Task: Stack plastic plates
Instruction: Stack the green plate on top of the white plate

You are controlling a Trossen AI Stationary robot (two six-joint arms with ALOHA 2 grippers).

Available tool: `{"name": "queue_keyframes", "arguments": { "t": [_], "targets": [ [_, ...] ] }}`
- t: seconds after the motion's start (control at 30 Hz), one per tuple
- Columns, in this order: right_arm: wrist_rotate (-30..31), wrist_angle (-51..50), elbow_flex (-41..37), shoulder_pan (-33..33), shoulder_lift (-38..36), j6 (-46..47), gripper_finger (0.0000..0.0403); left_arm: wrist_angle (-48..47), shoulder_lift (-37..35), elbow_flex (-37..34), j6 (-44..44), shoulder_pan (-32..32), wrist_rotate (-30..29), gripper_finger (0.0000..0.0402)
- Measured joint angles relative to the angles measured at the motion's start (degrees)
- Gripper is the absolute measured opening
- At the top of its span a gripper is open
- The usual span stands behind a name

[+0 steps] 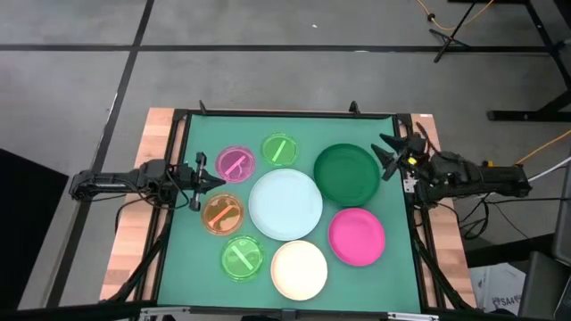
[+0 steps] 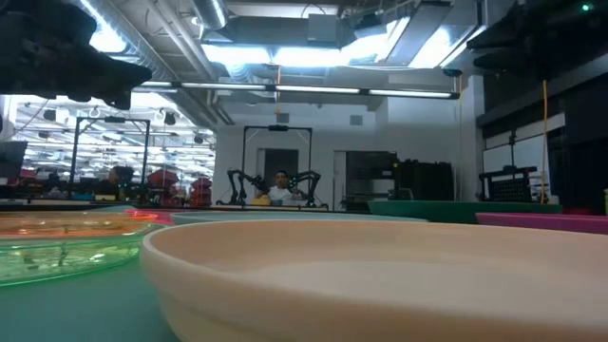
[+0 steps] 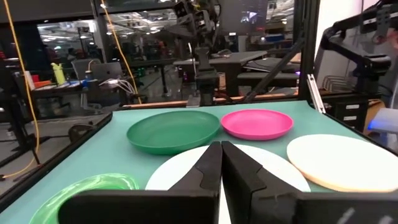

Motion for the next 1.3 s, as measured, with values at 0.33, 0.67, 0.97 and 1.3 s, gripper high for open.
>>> {"name": "queue_keyframes", "arguments": {
  "t": [0.33, 0.67, 0.97, 1.3],
  "targets": [
    [-9.91, -16.00, 13.85, -17.92, 17.15, 2.75, 0.0239, 0.11, 0.02, -0.01, -0.04, 0.01, -0.01, 0.0004],
    [-35.31, -20.22, 19.12, -42.44, 35.79, -1.76, 0.0239, 0.13, 0.00, -0.01, -0.07, 0.01, -0.01, 0.0004],
    [-44.05, -20.07, 20.24, -52.86, 51.44, -8.91, 0.0239, 0.13, 0.02, 0.01, -0.11, 0.00, 0.01, 0.0004],
    [-45.59, -20.04, 20.24, -54.95, 61.39, -15.15, 0.0239, 0.13, 0.01, -0.01, -0.28, 0.00, 0.01, 0.0004]
  ]
}}
